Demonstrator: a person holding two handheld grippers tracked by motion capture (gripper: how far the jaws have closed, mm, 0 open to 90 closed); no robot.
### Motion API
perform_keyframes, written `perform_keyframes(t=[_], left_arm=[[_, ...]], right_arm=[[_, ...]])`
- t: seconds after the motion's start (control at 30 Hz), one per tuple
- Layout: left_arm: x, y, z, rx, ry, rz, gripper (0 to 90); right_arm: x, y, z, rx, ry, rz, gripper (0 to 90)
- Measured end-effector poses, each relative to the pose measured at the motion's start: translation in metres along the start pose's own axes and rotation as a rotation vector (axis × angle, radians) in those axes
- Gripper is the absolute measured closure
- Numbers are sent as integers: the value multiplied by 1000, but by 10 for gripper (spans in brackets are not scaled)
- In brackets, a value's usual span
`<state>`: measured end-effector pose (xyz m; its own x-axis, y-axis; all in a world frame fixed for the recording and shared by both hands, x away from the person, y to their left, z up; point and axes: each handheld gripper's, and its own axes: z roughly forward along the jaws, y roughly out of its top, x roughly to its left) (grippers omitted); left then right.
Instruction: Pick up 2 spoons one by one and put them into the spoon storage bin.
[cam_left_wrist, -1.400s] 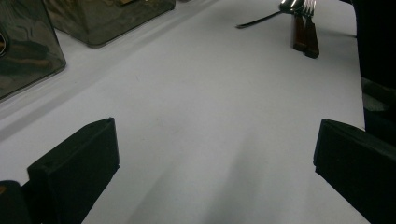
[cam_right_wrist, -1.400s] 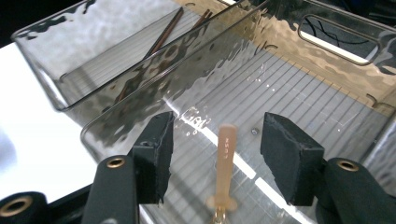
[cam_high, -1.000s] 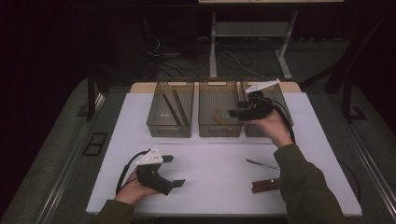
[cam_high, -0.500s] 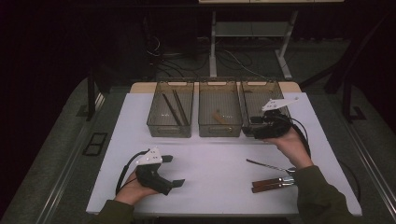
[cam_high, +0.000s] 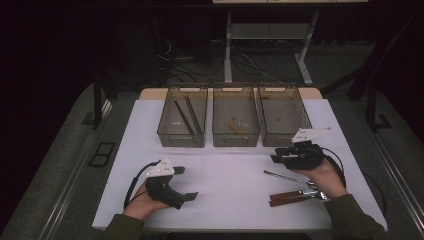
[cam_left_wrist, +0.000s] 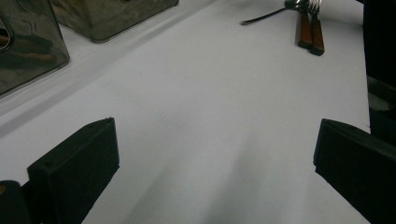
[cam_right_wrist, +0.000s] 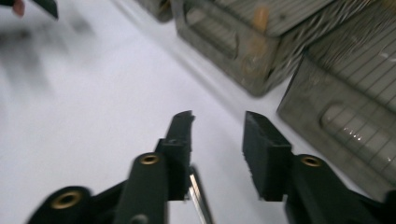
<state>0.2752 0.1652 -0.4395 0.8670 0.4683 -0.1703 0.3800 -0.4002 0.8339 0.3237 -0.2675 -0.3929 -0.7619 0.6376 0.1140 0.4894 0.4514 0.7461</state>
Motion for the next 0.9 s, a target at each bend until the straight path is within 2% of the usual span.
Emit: perform_keyframes(t=[0.17, 0.27, 0.4, 0.5, 0.67, 0.9], left_arm=[[0, 0, 0, 5, 1, 4, 0], [-1, 0, 0, 7, 3, 6, 0], [-1, 0, 0, 7, 3, 8, 0], [-1, 0, 0, 0, 3, 6, 0], [0, 0, 0, 2, 0, 7, 0], [-1, 0, 0, -1, 2, 6, 0]], right_arm=[[4, -16, -2, 39, 13, -7, 803], [8, -20, 5, 69, 26, -18, 864], [12, -22, 19, 116, 45, -38, 891], [14, -25, 23, 154, 34, -52, 896], [9, -32, 12, 146, 17, -22, 898], [-3, -49, -12, 126, -23, 29, 898]])
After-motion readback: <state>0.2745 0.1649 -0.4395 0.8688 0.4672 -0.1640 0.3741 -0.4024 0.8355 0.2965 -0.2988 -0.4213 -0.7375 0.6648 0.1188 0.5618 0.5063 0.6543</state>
